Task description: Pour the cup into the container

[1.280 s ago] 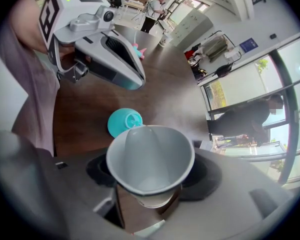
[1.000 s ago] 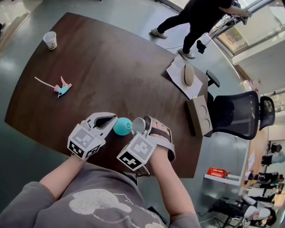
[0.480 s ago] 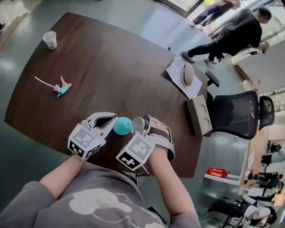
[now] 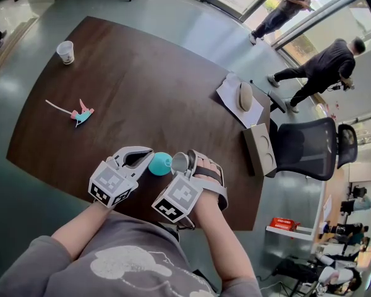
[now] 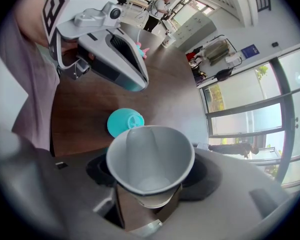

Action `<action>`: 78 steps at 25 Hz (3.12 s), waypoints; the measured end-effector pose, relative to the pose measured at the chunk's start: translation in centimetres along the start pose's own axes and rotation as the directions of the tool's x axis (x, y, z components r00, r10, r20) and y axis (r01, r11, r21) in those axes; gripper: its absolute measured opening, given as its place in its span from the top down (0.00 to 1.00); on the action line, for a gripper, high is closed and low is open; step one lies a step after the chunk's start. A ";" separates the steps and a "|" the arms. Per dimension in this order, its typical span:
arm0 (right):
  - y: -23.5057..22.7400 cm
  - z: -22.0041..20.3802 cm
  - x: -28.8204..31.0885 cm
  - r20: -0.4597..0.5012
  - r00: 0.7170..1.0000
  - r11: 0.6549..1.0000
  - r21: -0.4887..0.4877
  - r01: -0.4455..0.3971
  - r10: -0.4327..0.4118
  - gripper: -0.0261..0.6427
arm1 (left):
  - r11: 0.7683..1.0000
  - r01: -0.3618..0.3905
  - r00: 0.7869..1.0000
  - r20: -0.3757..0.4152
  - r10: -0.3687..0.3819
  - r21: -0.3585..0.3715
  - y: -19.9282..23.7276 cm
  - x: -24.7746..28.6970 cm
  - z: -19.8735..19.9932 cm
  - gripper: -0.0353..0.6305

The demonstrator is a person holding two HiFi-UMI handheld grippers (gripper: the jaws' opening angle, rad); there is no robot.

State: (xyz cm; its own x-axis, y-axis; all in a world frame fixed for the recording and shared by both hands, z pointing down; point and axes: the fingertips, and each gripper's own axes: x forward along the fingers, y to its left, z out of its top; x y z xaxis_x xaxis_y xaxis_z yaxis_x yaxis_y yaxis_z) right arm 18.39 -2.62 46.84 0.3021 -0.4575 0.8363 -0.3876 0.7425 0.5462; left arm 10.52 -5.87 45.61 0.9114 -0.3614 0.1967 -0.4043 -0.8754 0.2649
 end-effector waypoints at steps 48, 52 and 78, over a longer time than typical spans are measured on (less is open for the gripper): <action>-0.9 -4.8 -5.8 0.654 0.699 0.646 0.673 -0.360 -0.292 0.52 | 0.992 -0.098 0.995 -0.011 0.099 0.083 -3.0 -1.0 1.2 0.94; -0.1 -5.6 -6.0 0.673 0.676 0.636 0.669 -0.385 -0.300 0.52 | 0.989 -0.122 0.992 -0.006 0.123 0.089 -4.0 -1.2 1.1 0.94; 7.8 5.2 -7.2 0.818 0.554 0.702 0.486 -0.521 -0.155 0.52 | 0.981 -0.166 0.985 -0.031 0.170 0.103 -2.1 -7.2 -1.4 0.94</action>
State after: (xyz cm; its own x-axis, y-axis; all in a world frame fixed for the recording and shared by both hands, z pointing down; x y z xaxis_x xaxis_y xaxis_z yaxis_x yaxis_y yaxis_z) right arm 8.65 3.95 45.35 -0.4848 -0.7690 0.4167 -0.8526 0.5217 -0.0293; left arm 4.67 -0.98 44.92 0.8267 -0.4948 0.2678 -0.5398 -0.8318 0.1296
